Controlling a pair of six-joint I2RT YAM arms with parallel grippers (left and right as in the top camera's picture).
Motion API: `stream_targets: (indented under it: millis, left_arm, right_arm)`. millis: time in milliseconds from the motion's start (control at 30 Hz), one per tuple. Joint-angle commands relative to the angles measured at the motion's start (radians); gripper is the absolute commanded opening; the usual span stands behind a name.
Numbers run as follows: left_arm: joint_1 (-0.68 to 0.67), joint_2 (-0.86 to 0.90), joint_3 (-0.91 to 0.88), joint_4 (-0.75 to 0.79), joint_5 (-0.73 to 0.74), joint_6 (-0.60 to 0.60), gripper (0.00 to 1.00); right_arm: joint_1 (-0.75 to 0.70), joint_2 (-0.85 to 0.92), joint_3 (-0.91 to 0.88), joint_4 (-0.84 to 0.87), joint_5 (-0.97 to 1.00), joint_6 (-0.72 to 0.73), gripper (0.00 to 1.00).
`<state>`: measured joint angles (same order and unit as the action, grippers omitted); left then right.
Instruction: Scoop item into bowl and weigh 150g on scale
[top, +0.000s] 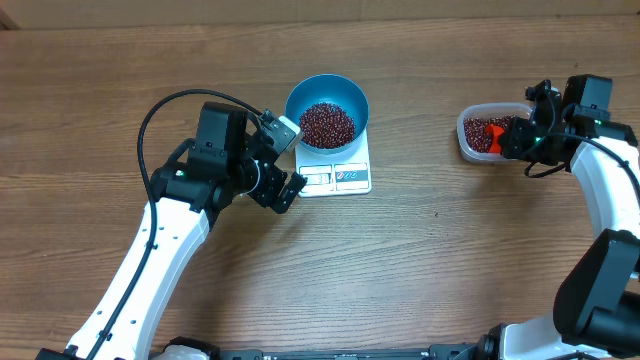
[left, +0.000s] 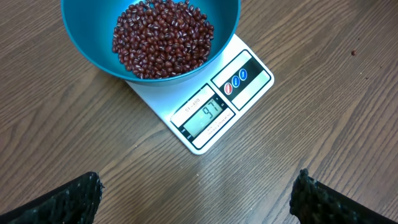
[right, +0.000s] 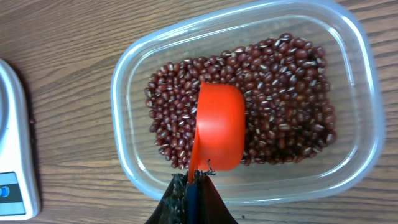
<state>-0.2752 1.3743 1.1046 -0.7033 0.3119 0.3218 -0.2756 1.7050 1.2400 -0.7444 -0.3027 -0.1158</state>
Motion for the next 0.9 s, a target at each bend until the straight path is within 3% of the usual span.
stream_targets:
  millis: [0,867]
  left_arm:
    - [-0.007,-0.015,-0.002,0.001,0.018,0.019,0.99]
    - [-0.007,-0.015,-0.002,0.001,0.018,0.019,0.99]
  right_arm:
    - [-0.002,0.020,0.016,0.002,-0.049,0.016,0.04]
    - [-0.071,0.097,0.016,0.023,-0.310,0.041,0.04]
